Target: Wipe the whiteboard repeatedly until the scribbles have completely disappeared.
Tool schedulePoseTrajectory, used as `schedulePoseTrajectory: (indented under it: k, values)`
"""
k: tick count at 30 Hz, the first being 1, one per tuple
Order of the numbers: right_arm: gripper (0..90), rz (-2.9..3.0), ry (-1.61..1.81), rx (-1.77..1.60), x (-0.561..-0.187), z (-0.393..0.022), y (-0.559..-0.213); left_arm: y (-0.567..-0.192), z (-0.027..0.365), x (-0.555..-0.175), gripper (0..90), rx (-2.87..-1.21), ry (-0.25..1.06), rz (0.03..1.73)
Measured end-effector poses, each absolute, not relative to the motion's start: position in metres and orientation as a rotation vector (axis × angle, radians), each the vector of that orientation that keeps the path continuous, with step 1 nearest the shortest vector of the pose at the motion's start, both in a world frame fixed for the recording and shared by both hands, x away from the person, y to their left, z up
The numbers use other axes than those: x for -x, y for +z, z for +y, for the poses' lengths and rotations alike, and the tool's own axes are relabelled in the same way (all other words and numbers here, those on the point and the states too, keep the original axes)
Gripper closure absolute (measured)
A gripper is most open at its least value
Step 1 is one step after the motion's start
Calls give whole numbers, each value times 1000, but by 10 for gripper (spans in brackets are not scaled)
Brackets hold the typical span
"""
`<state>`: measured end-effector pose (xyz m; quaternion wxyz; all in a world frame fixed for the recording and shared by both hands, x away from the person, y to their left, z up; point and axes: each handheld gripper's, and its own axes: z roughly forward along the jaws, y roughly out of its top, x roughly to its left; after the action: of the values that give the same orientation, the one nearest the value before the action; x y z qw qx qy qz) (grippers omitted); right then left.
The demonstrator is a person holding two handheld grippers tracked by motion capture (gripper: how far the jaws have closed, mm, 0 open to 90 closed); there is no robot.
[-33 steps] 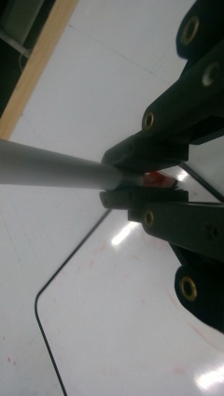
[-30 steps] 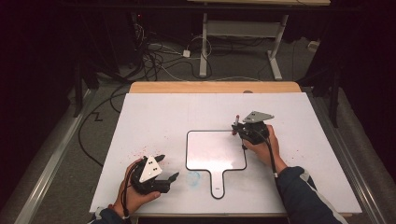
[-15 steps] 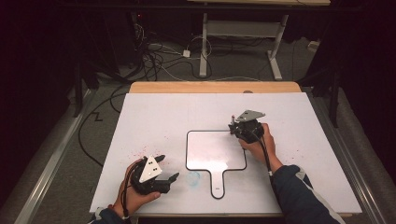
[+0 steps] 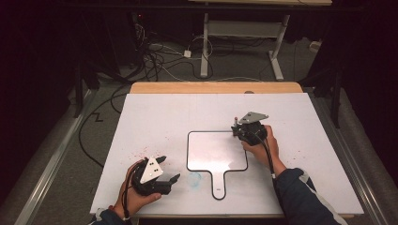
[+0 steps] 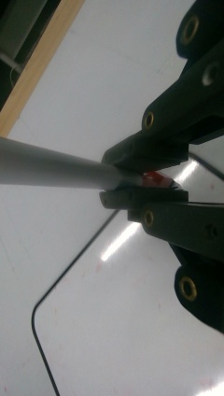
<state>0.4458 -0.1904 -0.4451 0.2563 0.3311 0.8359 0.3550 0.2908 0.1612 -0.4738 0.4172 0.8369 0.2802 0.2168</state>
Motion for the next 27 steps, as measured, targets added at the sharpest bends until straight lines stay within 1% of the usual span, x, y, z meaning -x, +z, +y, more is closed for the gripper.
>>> schedulePoseTrajectory:
  k: [2, 5, 9, 13, 17, 20, 27]
  values:
    - [813, 2270, 1003, -926, -446, -194, -446, -474, 161, -291, 219, -2100, 544, 703]
    - [814, 2349, 1084, -862, -439, -189, -447, -475, 161, -292, 219, -2103, 543, 705]
    - [814, 2420, 1085, -796, -425, -180, -445, -474, 161, -291, 219, -2107, 541, 701]
    - [813, 2459, 1085, -775, -414, -184, -443, -474, 161, -291, 219, -2110, 543, 702]
    - [814, 2391, 1025, -782, -422, -189, -443, -475, 159, -292, 219, -2112, 540, 699]
    - [814, 2335, 1062, -849, -431, -193, -447, -474, 159, -291, 219, -2109, 542, 693]
    - [814, 2430, 1128, -807, -418, -183, -447, -475, 161, -292, 218, -2109, 537, 698]
